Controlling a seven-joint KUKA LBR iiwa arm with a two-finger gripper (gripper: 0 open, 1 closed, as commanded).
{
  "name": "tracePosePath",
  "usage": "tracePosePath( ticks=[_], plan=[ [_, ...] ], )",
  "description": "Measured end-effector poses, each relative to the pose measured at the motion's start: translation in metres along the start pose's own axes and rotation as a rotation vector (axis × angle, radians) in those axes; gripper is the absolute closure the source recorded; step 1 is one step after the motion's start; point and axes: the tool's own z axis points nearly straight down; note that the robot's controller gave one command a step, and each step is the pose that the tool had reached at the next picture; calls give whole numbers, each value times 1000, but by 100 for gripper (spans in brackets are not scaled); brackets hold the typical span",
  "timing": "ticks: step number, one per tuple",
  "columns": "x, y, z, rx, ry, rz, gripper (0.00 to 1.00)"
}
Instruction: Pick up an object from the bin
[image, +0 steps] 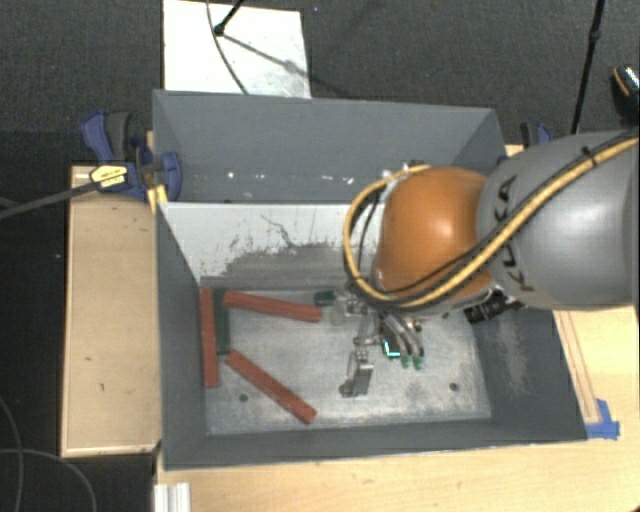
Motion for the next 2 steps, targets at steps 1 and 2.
tracePosePath(
  ticks=[1, 2],
  plan=[
    [9, 81, 102, -2, 1, 9, 0],
    [30, 104, 67, -3, -9, 15, 0]
  ],
)
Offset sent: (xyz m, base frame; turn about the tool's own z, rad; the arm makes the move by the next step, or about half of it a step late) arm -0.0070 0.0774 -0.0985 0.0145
